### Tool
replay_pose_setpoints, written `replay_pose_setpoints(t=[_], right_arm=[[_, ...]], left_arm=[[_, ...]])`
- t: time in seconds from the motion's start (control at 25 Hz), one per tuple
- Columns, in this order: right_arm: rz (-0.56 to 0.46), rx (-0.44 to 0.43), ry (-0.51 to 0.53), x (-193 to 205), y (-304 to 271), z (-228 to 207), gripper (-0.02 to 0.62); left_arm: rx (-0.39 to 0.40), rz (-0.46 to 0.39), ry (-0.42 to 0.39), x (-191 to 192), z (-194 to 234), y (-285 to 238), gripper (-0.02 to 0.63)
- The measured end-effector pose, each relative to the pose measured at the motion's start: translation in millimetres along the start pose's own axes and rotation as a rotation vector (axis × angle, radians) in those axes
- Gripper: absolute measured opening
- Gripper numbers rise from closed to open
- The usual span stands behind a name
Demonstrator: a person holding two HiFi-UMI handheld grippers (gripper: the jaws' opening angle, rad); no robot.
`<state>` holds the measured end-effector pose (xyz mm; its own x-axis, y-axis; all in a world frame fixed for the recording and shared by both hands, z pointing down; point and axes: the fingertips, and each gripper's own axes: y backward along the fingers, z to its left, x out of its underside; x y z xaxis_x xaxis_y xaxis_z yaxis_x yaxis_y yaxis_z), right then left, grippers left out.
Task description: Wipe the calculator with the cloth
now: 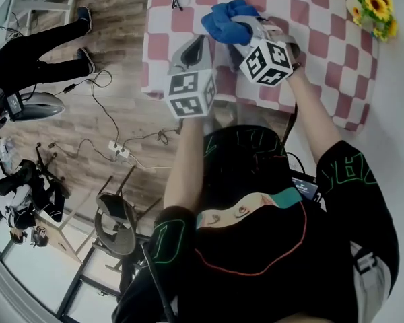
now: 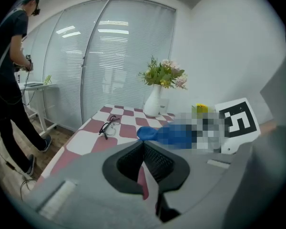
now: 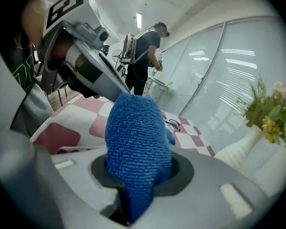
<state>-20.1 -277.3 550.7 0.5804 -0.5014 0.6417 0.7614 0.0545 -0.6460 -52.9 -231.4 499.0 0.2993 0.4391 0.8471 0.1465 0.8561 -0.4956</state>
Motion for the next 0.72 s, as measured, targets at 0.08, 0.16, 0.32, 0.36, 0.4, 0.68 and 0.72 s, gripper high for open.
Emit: replay_pose_setpoints(t=[0.08,0.16,0.32,0.36,0.4,0.68,0.72], right_arm=[[-0.004,-0.018,0.011,1.3,3.8,5.1,0.115],[-0.001,-0.039,0.034,2.9,6.5,12.0,0.115],[-0.005,-0.079,0.064,7.6,12.6,28.4,0.115],[-0.009,-0.079,0.064,8.3,13.5,29.8,0.116],[-0.011,-0.08,0.062,9.0,14.4,30.9,0.115],[-0.025,-0.112,0.075,9.8,26.9,46.8,0.117],[-0.029,-0.113,0.073,10.2,29.7,49.3,0.117]], left_arm=[[-0.007,-0.003,-0.001,0.3,-0.8,4.4,0.011],[-0.019,-0.01,0.0,0.1,0.3,7.2,0.011],[-0.036,-0.019,0.008,2.6,1.2,9.8,0.011],[-0.04,-0.018,0.01,3.9,1.5,10.4,0.011],[-0.043,-0.016,0.011,5.6,1.7,11.0,0.011],[-0.058,-0.012,0.016,11.8,1.2,18.4,0.011],[-0.058,-0.013,0.015,12.4,-0.2,19.4,0.011]])
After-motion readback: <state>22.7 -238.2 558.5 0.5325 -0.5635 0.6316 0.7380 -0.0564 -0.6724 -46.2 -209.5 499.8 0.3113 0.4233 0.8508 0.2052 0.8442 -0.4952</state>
